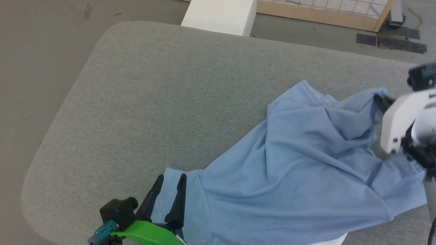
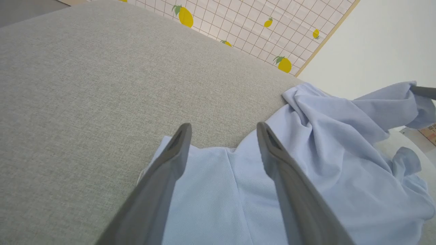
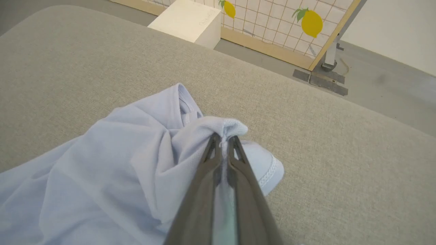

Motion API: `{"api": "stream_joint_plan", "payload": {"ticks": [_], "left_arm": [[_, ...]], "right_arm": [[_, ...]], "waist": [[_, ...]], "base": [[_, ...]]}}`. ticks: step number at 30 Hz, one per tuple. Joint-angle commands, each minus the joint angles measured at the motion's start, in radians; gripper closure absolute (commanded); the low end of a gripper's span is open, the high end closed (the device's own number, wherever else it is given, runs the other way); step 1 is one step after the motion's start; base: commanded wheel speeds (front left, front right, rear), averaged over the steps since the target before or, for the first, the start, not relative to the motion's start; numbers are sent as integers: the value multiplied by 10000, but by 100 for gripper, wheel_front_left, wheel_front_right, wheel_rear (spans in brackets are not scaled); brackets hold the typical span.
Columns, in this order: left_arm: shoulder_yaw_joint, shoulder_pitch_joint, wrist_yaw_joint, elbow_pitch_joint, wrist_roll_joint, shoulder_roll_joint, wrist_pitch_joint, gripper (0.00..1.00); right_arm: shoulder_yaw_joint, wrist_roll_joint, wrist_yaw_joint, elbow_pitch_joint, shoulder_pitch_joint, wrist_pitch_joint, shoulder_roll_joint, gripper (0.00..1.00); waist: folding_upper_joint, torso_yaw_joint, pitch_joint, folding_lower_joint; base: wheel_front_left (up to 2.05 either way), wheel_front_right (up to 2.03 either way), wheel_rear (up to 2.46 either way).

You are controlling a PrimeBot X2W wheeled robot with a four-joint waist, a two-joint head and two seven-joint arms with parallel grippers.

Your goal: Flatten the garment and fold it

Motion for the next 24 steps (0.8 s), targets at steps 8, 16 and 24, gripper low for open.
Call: {"api": "stream_joint_plan", "payload": {"ticks": [8, 16, 24], "left_arm": [[-201, -415, -220, 243, -88, -223, -196, 0], [-540, -781, -502, 778, -91, -547, -358, 0], [-753, -1135, -667, 1134, -110, -801, -504, 0]], "right_arm": [[1474, -697, -15, 1101, -3287, -289, -536, 100], [2427, -2037, -15, 4072, -5374, -1700, -302, 100], [1947, -2597, -15, 6961, -5250, -1566, 220, 0]], "waist": [[-1, 911, 771, 0], [-1, 1862, 1373, 0], [-1, 2197, 1690, 0]], "base": [[0, 0, 0], [0, 0, 0], [0, 0, 0]]}}
